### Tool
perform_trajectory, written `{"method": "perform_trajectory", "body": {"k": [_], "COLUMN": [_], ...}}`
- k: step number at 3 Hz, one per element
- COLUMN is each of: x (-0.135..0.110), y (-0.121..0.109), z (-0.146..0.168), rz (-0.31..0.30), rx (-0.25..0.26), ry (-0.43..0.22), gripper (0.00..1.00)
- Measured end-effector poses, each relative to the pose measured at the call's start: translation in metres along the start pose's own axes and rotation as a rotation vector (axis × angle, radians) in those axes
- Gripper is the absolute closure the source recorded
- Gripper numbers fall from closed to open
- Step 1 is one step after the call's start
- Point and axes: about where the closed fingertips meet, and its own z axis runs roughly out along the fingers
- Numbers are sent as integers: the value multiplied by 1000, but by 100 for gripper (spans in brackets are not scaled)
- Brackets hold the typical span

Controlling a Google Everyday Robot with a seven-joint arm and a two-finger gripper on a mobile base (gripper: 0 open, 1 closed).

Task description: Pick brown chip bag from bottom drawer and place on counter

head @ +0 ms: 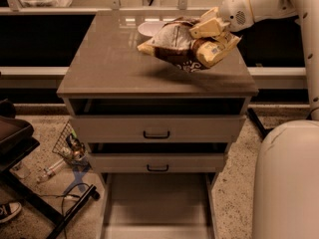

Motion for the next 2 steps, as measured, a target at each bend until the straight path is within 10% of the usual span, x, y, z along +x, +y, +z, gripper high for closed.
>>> {"method": "perform_trajectory", "body": {"k": [2], "x": [0], "y": [-2], "z": [8], "rz": [2], "rx": [-5], "ry": [-4], "gripper": [15]}}
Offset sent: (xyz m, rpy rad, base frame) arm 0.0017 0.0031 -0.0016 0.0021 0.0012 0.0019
